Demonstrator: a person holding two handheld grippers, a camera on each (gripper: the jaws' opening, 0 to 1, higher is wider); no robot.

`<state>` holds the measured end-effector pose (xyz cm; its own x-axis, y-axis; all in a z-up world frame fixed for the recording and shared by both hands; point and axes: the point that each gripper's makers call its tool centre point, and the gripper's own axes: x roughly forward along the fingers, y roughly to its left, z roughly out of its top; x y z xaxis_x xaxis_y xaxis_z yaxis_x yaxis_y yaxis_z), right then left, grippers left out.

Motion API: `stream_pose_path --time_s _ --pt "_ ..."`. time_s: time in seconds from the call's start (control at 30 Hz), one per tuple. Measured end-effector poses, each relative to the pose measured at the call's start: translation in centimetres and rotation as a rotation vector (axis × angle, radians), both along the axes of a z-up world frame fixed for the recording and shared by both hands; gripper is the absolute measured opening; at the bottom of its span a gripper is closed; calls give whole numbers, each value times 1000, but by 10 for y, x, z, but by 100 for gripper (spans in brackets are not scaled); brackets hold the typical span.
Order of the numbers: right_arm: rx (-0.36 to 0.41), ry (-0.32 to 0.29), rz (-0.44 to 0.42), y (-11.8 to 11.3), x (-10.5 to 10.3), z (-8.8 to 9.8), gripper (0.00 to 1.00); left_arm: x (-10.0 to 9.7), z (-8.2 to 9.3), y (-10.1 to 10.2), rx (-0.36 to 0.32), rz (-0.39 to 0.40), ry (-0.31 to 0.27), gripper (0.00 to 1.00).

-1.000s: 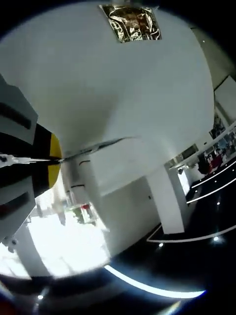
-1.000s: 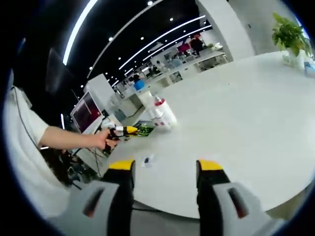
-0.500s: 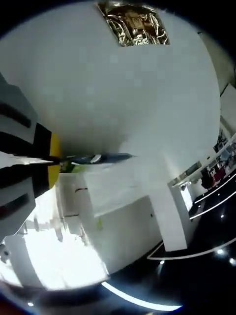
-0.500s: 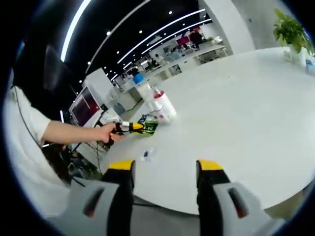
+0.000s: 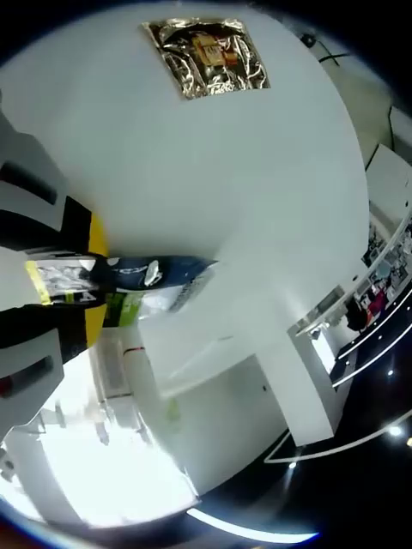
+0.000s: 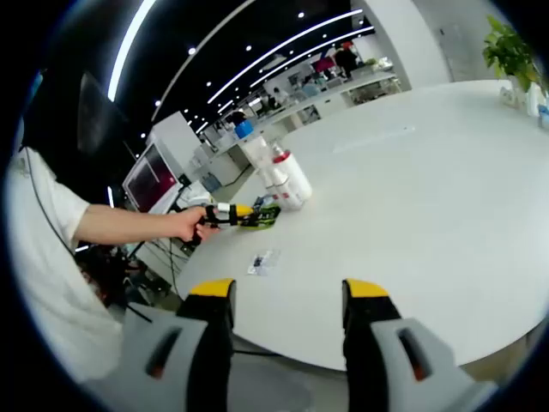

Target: Arrange the skincare products in the storage area until every visible bottle or jar stands upright without overlapping.

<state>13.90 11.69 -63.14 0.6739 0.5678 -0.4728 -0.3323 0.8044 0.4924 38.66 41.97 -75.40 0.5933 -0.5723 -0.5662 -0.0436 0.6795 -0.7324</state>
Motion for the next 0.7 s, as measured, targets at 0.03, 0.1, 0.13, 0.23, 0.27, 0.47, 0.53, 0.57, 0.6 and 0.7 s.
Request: stream_pose_path --time_s 0.03,0.1,0.13,0.23,0.27,0.47,0.53,0.57,0.6,0.7 --pt "1 0 3 1 0 0 51 0 0 3 7 3 -5 23" --pt "4 2 13 3 -1 0 51 -2 4 6 10 6 -21 24" --pt "9 4 21 4 -1 0 51 -3 7 8 18 5 -35 24" --pt "21 5 45 9 -2 1 52 -10 25 12 22 17 -124 24" --pt "27 10 56 12 -3 1 52 -13 29 12 19 23 -137 24" --pt "46 16 89 17 -6 2 52 -42 40 1 58 -37 -211 30" --pt "53 17 95 18 -7 3 52 -57 41 -14 102 -122 -241 31" --pt "56 16 101 19 -8 3 52 -76 47 -33 125 -179 -269 32" --pt "60 16 105 19 -9 3 52 -88 51 -51 151 -253 -312 34" --pt "71 17 113 19 -10 4 51 -113 50 -86 261 -447 -383 42"
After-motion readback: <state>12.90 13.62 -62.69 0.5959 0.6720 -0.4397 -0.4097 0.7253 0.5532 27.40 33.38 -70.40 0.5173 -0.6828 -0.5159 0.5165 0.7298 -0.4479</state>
